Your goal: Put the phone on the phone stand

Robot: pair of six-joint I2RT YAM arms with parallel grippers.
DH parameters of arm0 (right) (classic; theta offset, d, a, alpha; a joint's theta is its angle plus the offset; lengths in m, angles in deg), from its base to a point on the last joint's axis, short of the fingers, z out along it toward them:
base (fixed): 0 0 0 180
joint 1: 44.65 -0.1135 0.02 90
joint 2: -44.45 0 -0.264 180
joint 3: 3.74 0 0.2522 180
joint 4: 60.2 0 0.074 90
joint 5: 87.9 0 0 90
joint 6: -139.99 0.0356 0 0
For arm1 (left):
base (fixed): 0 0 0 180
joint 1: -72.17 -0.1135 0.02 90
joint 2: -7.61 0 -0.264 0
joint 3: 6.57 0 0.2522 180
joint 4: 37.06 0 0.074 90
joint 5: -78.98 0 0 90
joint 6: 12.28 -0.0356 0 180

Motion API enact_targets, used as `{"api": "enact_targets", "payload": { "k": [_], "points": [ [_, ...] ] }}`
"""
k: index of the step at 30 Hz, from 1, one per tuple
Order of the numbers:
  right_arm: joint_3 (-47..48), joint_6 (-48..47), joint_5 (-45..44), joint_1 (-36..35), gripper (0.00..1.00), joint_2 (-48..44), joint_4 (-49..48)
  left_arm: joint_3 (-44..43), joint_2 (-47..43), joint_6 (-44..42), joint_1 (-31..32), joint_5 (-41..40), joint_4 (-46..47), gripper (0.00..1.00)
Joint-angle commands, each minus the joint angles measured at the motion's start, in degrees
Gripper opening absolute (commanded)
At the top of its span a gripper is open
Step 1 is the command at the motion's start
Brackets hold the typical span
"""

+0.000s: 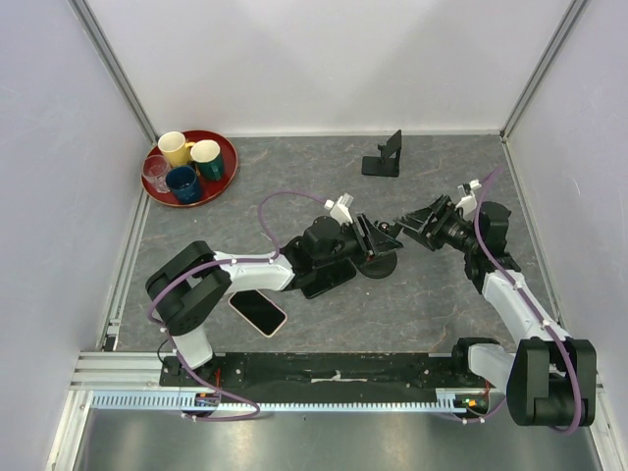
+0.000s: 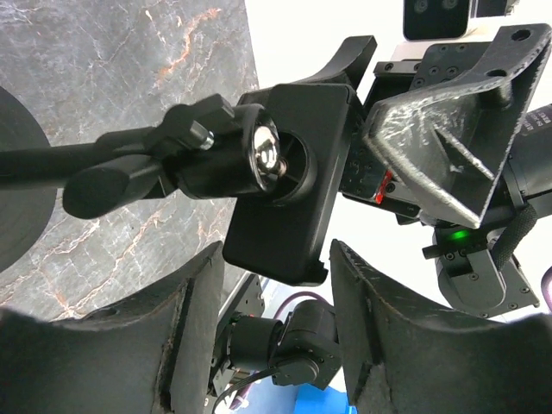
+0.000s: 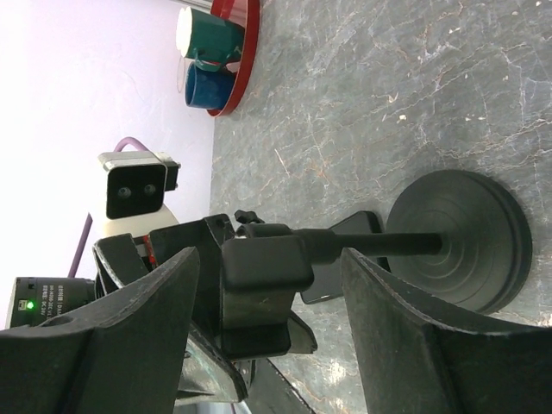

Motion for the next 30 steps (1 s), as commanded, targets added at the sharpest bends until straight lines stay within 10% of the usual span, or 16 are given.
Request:
{"api": "enact_targets", "payload": {
  "k": [1, 8, 25, 30],
  "points": [
    [-0.6, -0.3, 1.8, -0.2, 0.72, 1.3, -5.4, -0.2, 0.0, 1.2, -0.6, -1.3, 1.2, 0.58],
    [-1.3, 0.0, 1.8, -0.8, 0.61, 3.3, -7.0, -0.4, 0.4, 0.7, -0.8, -0.5, 1.7, 0.73],
    [-10.9, 11.9, 2.5, -0.9, 0.08, 4.1, -16.5, 2.9, -3.0, -1.7, -4.0, 3.0, -1.4, 0.05],
    [-15.7, 15.5, 2.0, -0.8, 0.0, 4.7, -21.6, 3.4, -5.4, -4.3, -4.8, 4.2, -4.1, 0.02]
  ]
}}
